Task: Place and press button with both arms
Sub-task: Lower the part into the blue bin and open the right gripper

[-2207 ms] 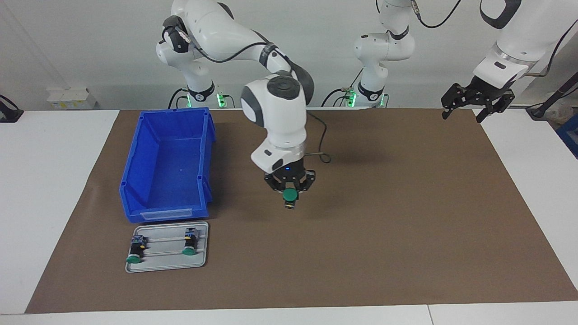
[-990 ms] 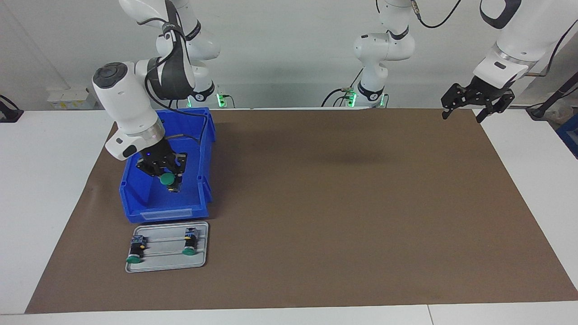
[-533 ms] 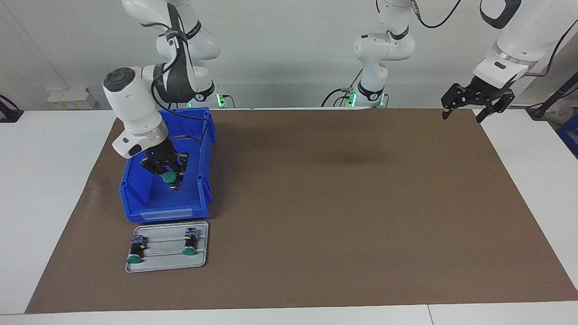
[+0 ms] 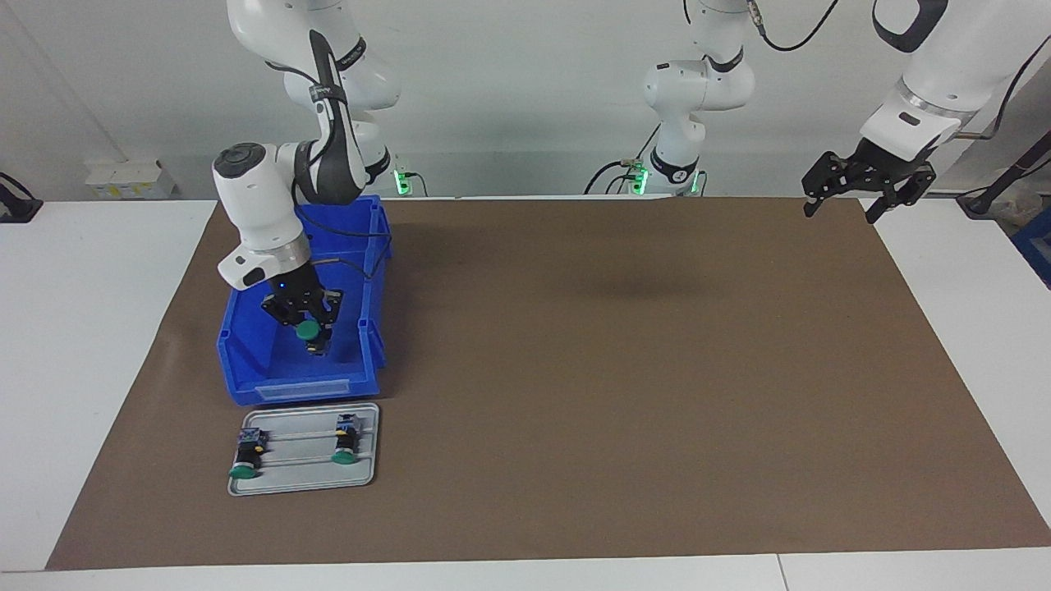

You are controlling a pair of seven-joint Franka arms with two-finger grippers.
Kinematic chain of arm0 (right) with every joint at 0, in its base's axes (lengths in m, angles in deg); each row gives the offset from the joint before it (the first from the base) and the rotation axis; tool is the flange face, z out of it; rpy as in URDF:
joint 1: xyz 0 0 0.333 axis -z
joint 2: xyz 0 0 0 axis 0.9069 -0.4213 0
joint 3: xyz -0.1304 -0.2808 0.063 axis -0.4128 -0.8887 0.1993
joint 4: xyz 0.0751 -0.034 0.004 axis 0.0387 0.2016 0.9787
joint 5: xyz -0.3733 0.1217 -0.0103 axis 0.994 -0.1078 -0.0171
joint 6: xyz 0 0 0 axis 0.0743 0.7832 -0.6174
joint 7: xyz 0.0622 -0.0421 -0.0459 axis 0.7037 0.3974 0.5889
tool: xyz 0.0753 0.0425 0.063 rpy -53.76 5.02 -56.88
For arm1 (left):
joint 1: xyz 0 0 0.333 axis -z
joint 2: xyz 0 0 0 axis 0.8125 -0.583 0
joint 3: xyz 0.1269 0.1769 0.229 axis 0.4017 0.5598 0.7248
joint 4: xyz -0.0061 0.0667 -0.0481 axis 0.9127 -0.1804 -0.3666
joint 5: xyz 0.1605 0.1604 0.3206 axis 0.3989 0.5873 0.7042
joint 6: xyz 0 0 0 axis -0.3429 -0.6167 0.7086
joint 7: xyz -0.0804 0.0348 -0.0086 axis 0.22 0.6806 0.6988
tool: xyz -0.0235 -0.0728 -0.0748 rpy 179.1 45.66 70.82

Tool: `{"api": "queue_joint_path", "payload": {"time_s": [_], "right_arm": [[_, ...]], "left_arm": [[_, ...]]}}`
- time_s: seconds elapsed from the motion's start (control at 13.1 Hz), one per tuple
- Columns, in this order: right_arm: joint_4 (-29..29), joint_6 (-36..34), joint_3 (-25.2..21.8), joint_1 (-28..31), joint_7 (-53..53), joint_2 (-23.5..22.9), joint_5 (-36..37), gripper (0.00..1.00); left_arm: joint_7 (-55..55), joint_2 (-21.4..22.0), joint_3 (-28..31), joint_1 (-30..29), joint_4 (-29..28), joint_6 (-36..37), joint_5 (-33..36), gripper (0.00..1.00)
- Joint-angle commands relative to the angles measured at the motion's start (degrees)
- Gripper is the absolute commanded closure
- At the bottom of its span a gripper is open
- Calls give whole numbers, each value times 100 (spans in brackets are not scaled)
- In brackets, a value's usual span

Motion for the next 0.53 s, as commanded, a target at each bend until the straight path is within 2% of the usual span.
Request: {"api": "queue_joint_path", "payload": {"time_s": [0.0, 0.46], "right_arm": [[409, 602, 53, 89, -167, -22, -145, 100], [621, 1149, 53, 71, -115, -268, -145, 100]], "left_arm": [[-69, 164, -41, -59, -181, -31, 86, 0], [-69, 164, -41, -59, -181, -31, 86, 0]]}}
